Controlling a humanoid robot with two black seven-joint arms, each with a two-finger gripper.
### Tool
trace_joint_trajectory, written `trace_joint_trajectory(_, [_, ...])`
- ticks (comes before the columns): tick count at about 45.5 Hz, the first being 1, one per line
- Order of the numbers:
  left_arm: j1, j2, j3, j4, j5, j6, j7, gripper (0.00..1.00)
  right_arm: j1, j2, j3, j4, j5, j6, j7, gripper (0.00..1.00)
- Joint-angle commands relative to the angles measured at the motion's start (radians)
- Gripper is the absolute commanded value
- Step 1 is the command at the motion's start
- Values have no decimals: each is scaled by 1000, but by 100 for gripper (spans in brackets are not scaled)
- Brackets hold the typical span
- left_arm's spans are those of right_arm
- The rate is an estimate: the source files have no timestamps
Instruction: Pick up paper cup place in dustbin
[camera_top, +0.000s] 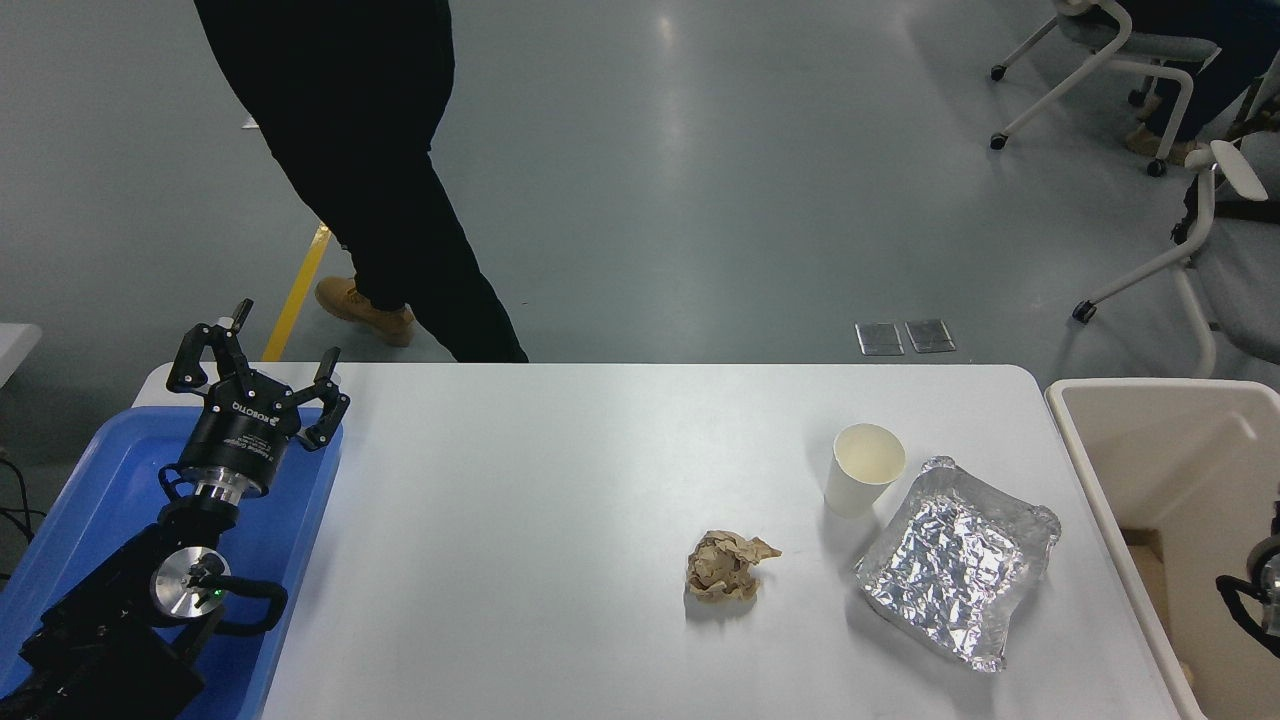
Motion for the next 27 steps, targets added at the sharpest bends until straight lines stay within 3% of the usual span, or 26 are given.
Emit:
trace_joint_trajectory(1, [0, 0, 0, 0, 0, 0, 0, 98, 2, 6, 0, 0, 0, 0, 0, 100])
trace_joint_trajectory(27, [0, 0, 2, 0, 2, 0, 0, 98, 6, 12, 41, 2, 3, 5, 0, 100])
